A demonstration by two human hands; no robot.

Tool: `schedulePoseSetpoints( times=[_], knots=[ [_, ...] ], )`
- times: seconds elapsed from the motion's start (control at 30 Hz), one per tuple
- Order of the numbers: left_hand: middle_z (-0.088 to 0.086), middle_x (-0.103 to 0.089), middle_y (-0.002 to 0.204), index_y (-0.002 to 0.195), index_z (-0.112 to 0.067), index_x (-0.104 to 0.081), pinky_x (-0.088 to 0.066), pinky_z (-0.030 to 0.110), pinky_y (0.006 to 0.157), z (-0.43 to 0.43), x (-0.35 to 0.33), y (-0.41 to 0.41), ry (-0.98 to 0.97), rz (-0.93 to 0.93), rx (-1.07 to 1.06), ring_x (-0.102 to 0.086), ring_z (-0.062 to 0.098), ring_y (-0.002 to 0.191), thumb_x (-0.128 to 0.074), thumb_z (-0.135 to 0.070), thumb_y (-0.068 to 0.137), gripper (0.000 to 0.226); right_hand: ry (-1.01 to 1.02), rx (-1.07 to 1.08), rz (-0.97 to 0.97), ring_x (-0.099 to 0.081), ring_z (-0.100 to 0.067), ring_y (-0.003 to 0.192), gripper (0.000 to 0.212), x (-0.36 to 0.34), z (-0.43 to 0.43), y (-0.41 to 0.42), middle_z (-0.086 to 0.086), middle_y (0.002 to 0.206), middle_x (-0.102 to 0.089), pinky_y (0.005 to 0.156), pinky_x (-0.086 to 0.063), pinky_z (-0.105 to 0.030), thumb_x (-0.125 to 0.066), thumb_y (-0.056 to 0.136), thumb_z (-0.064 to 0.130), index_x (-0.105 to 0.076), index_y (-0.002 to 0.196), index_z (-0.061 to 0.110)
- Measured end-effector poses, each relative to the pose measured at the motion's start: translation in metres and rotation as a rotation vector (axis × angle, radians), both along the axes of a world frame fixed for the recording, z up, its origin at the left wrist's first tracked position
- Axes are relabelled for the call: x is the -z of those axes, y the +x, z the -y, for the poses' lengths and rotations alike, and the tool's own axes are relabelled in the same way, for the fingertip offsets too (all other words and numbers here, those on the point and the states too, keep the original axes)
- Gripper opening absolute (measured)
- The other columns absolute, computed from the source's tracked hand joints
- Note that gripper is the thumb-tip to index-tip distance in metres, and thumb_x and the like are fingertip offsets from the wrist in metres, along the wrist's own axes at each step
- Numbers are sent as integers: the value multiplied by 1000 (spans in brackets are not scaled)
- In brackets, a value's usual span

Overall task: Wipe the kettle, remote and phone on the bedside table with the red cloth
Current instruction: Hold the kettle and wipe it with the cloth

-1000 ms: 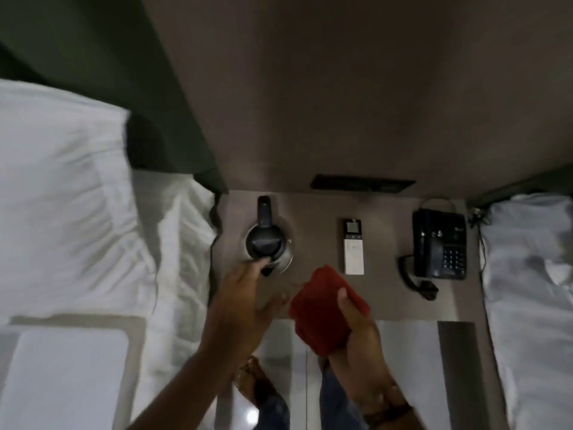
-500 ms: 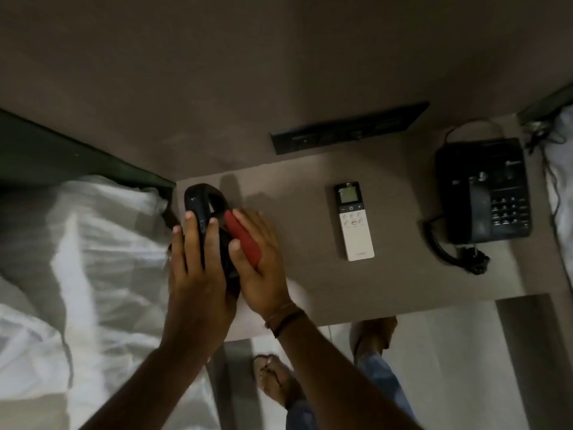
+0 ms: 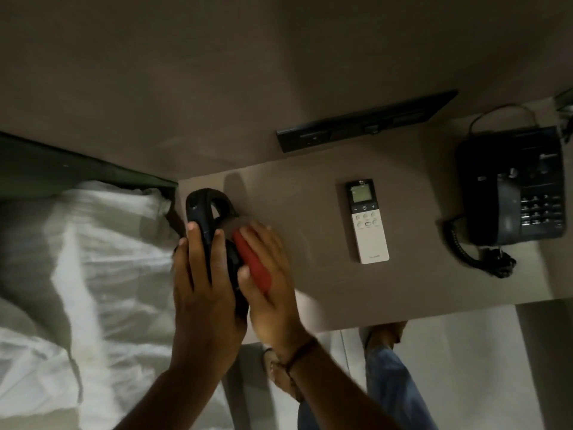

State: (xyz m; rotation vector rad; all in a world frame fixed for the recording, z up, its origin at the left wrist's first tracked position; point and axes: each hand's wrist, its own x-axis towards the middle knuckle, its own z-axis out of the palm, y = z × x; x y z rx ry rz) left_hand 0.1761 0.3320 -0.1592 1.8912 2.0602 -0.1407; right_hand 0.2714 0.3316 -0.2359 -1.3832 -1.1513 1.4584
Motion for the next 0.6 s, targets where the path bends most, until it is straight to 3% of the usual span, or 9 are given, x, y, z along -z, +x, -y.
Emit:
schedulePoseSetpoints(
  times=[0.07,0.17,0.23,0.33,0.43,0.53,0.6],
  knots=[
    [26,-2,178,169,-6,-18,-34,71,123,1,0,-1,-14,0,-13,-16,55,160,-79,-26,90,102,20,36,16,-24,-18,165,61,-7,21,-5,11,173,-36,133,-24,-54,-41,107,57,-41,163,31],
    [28,-5,178,169,-6,-17,-36,74,121,0,1,-1,-13,-1,9,-17,56,160,-78,-28,88,104,17,-43,15,-44,-15,154,55,-2,-25,2,5,162,-53,129,-35,-50,-48,104,56,-56,152,30],
    [28,-6,177,169,-8,-17,-37,74,120,0,3,-2,-13,-10,-1,-18,56,160,-82,-33,85,109,-137,-118,-69,-62,-20,137,49,4,-74,5,-1,144,-69,119,-48,-53,-56,97,54,-68,137,28],
    [29,-8,177,168,-7,-18,-39,73,119,0,1,0,-6,-22,-3,-19,56,159,-86,-36,81,114,-348,-110,-126,-69,-28,127,41,23,-102,7,-8,134,-77,115,-52,-55,-61,103,42,-75,131,16],
    [26,-5,178,170,-9,-13,-36,70,123,0,1,0,-12,-40,-5,-15,52,162,-87,-37,80,119,-464,73,-264,-73,-21,122,39,34,-74,12,-7,134,-75,106,-60,-43,-57,109,33,-69,140,13],
    [22,1,179,171,-13,-5,-30,68,127,2,4,0,-26,-58,7,-8,48,164,-86,-40,81,124,-594,361,-455,-73,-26,124,55,23,-20,5,-9,141,-71,95,-65,-37,-60,104,46,-56,152,18],
    [20,4,180,172,-13,-3,-30,70,126,2,6,-2,-28,-57,4,-6,47,165,-86,-38,81,126,-675,490,-488,-74,-28,123,62,4,6,-3,-7,139,-74,94,-64,-38,-62,97,56,-59,149,24]
  ],
)
